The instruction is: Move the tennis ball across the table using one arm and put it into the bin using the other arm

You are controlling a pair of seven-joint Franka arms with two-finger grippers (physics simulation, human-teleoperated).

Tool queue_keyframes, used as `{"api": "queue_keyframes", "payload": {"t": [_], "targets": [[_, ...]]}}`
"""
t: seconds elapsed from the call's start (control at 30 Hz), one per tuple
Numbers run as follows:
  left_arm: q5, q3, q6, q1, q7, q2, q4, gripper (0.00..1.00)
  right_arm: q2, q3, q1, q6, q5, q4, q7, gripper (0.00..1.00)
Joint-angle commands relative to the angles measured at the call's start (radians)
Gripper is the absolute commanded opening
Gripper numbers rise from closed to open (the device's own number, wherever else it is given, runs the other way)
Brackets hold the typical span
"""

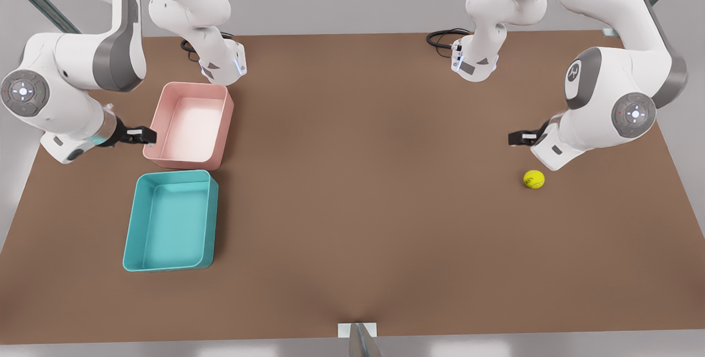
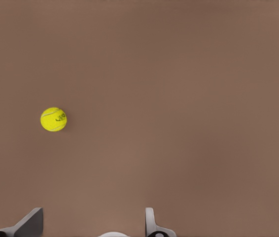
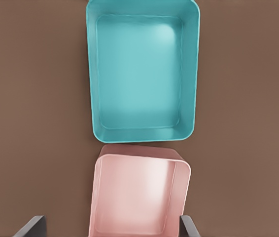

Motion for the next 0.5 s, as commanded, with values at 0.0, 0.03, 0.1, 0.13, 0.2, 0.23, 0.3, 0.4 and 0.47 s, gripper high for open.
{"api": "queue_keyframes", "payload": {"t": [0.0, 0.03, 0.1, 0.13, 0.2, 0.23, 0.3, 0.4, 0.47], "targets": [[0.0, 0.0, 0.049, 0.0, 0.007, -0.001, 0.001, 1.0, -0.002, 0.0, 0.0, 0.043, 0.0, -0.001, -0.009, 1.0], [-0.003, 0.005, 0.046, 0.0, 0.007, -0.001, 0.001, 1.0, -0.002, 0.0, -0.001, 0.038, -0.001, -0.001, -0.003, 1.0], [0.006, 0.006, 0.055, 0.002, 0.097, 0.001, -0.008, 0.55, 0.003, -0.002, -0.001, 0.028, -0.014, -0.001, 0.0, 1.0], [0.071, 0.013, 0.086, 0.017, 0.327, 0.016, -0.013, 0.21, 0.038, -0.001, -0.012, 0.028, -0.011, 0.001, -0.003, 1.0], [0.16, 0.017, 0.297, 0.049, 0.662, 0.024, -0.104, 0.21, 0.058, -0.001, -0.018, 0.026, -0.011, 0.002, -0.011, 1.0], [0.158, 0.058, 0.405, 0.061, 0.901, 0.024, -0.146, 0.21, 0.074, -0.002, -0.017, 0.025, -0.012, 0.001, -0.011, 1.0], [0.141, 0.072, 0.571, 0.094, 1.321, 0.045, -0.216, 0.21, 0.084, 0.001, -0.011, 0.029, -0.011, -0.011, 0.003, 1.0], [0.197, 0.077, 0.776, 0.133, 1.9, 0.077, -0.318, 0.21, 0.077, 0.003, -0.009, 0.025, -0.014, -0.01, -0.014, 1.0], [0.198, 0.079, 0.79, 0.195, 2.182, 0.135, -0.32, 0.21, 0.072, 0.004, -0.006, 0.022, -0.012, -0.014, -0.014, 1.0]]}}
